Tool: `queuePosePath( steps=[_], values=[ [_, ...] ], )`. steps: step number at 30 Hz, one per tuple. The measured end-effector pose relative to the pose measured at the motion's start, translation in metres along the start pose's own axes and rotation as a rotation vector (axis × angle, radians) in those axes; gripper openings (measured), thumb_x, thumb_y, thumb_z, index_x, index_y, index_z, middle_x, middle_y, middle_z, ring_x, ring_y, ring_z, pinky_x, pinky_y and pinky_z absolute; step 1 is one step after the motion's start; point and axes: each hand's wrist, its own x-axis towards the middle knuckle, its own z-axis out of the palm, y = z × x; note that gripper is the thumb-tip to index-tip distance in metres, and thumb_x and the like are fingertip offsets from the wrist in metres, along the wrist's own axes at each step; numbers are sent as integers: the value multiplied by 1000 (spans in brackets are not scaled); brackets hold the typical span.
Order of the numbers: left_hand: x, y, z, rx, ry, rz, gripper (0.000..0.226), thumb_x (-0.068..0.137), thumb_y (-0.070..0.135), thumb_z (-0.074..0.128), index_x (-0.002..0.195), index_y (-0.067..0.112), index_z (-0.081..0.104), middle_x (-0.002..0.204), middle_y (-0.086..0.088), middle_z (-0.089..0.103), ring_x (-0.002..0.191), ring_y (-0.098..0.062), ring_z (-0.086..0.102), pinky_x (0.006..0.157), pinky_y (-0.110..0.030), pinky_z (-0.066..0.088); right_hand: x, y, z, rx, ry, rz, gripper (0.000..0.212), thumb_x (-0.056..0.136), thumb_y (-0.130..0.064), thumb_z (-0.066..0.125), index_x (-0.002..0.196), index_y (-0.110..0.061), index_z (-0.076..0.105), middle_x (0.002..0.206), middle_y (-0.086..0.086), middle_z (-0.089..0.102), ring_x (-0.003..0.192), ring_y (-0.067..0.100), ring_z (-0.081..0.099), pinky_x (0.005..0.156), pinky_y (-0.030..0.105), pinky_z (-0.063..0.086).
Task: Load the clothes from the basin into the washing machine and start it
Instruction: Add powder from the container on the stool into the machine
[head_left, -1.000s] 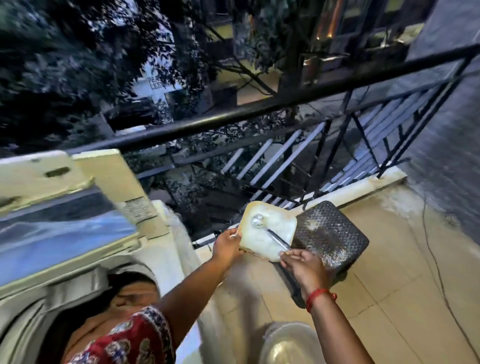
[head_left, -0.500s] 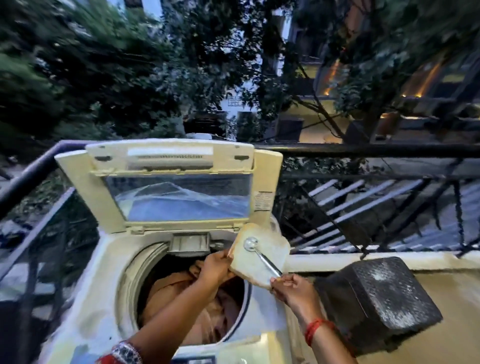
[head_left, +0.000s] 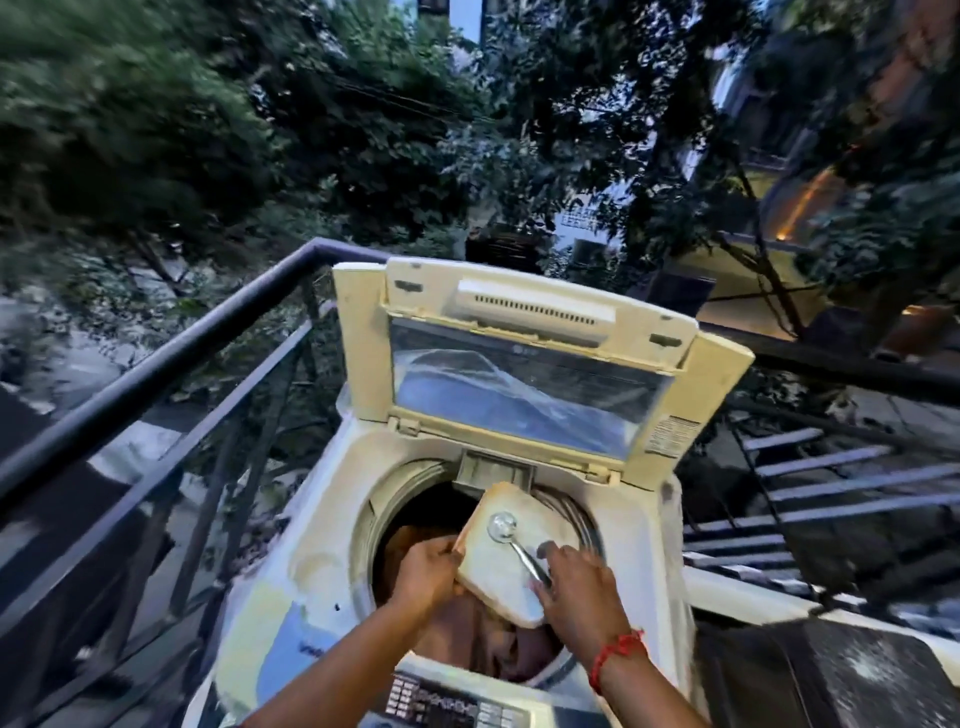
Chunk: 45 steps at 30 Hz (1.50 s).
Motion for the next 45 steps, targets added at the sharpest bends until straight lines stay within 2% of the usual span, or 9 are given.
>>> queuePosePath(
  steps=[7,15,21,26,29,33,37,41,45],
  values=[
    [0,5,-32,41,85,35,20,95,18,57,81,21,71,64,-5,68,52,-14,58,51,-23,46,31,-17,14,173,115,-32,17,89,-13,56,98,-17,69,89,3,71,89,26,61,77,36,49],
    [19,11,-52,3,57,49,22,96,13,56,83,19,71,75,-7,74,84,-30,68,81,-54,54,58,-32,20,297,210,43,13,82,-3,66,89,-9,73,81,12,67,76,31,64,68,27,41],
    [36,19,-59,-52,34,43,18,99,10,49,106,9,65,93,-15,70,72,-15,69,61,-24,58,56,-54,35,301,117,-120,32,85,-21,43,96,-14,73,72,6,57,72,24,60,62,27,41],
    [47,18,-63,-76,67,14,21,100,10,48,106,3,67,98,-22,70,86,-31,68,78,-42,58,35,-63,37,415,54,-164,22,90,-23,51,91,-18,72,68,0,51,66,12,55,58,17,33],
    [49,14,-65,-63,81,-20,20,98,10,51,96,8,70,95,-21,72,90,-35,69,85,-54,54,22,-65,40,548,10,-76,15,88,-21,62,91,-20,76,68,-7,53,68,2,55,61,10,35],
    [50,9,-69,19,51,-42,17,93,14,59,92,12,75,86,-14,76,86,-30,72,79,-47,59,18,-65,39,705,-60,151,11,86,-18,70,93,-20,78,70,-12,65,72,-1,63,64,10,42],
    [51,11,-72,33,34,-50,17,91,8,59,95,6,75,85,-15,75,82,-27,71,77,-42,59,23,-67,42,1278,-306,556,10,89,-9,66,90,-9,76,70,3,67,52,8,51,49,18,41],
    [54,14,-77,16,47,-75,26,92,6,57,76,17,74,82,-15,75,86,-32,70,83,-50,57,34,-67,42,1527,-263,736,11,90,-1,61,89,2,71,68,8,60,53,9,47,44,13,40],
    [61,14,-83,-6,76,-114,25,95,7,55,80,16,72,77,-9,75,85,-32,70,84,-54,57,54,-57,32,1565,-125,742,12,90,0,60,93,6,69,66,8,57,50,7,45,45,13,40]
  ],
)
